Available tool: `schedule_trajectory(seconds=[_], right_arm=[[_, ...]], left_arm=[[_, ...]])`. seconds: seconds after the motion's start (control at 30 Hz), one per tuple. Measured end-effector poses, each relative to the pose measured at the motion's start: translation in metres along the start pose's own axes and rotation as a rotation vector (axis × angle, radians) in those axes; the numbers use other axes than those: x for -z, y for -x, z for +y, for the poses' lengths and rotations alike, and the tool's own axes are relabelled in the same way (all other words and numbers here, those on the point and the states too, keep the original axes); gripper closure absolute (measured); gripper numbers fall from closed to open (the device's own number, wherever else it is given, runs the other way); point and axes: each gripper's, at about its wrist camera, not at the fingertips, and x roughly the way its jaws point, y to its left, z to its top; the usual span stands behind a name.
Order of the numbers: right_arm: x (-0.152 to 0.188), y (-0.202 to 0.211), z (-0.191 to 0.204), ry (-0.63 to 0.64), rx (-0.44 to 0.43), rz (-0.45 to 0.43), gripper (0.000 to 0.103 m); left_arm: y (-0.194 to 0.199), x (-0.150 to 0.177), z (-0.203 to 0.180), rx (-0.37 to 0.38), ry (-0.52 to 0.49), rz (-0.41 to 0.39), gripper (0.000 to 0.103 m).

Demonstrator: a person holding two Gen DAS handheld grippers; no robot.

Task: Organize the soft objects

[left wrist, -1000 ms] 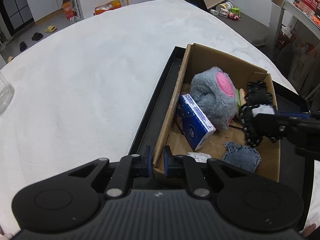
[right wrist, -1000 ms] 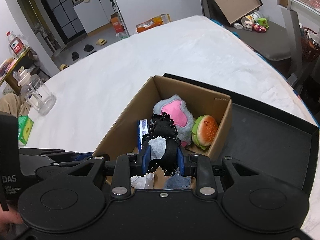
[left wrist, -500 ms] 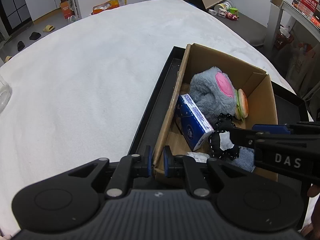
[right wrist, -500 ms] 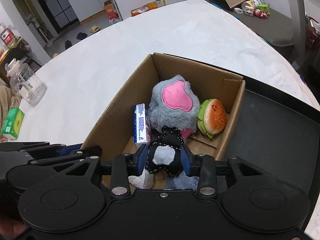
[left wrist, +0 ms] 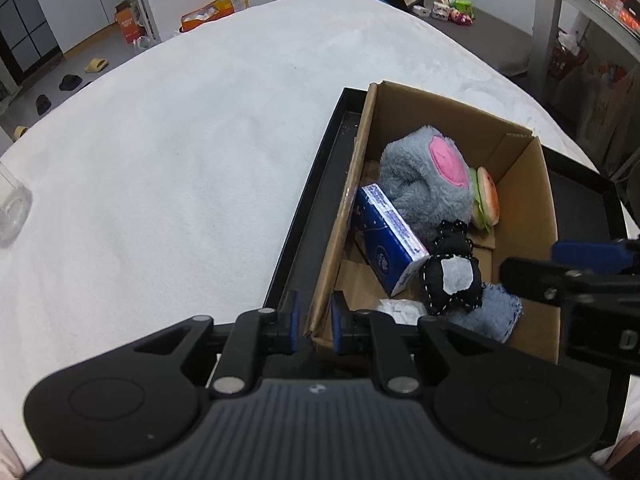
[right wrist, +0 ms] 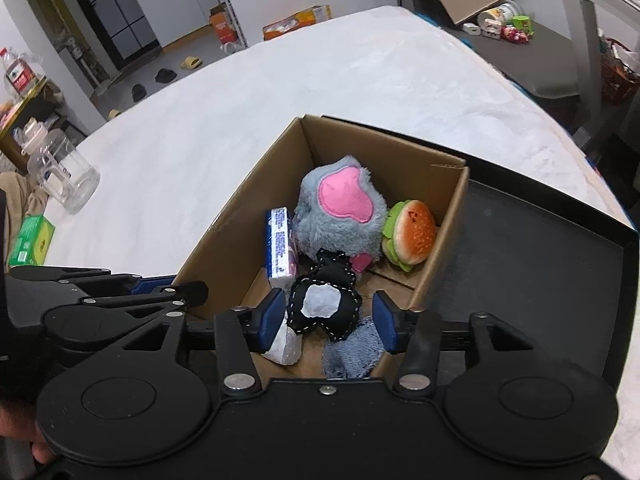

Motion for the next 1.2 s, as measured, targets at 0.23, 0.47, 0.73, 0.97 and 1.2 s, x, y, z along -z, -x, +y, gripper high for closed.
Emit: schedule_trajectory(seconds=[0.23,0.47,0.73,0.97,1.2], right_arm=[[0.007,0.02,-0.014,-0.052,0.01,-0.037,0.04],[0.016,0.043,-0.03,-0.12,0.037,-0.088,0.022],[0.028,0.068,-0.05,-0.211,0.063,-0.131,0.004],[0.036,0.093,-0.058,-0.273,0.087,-0.168,0.0],[0.044,0.114,-0.053,-0.284,0.088,-0.198,0.0]], left_arm=[[0.014,-0.004,0.0,0.016,-0.008,0.003,0.057],[0.033,-0.006,-0.007,0.048,-0.04,0.002,0.021],[0.058,-0.005,-0.017,0.084,-0.073,0.005,0.01],[0.083,0.001,-0.023,0.091,-0.116,-0.033,0.001],[0.108,0.009,-0.026,0.108,-0.119,-0.072,0.001]])
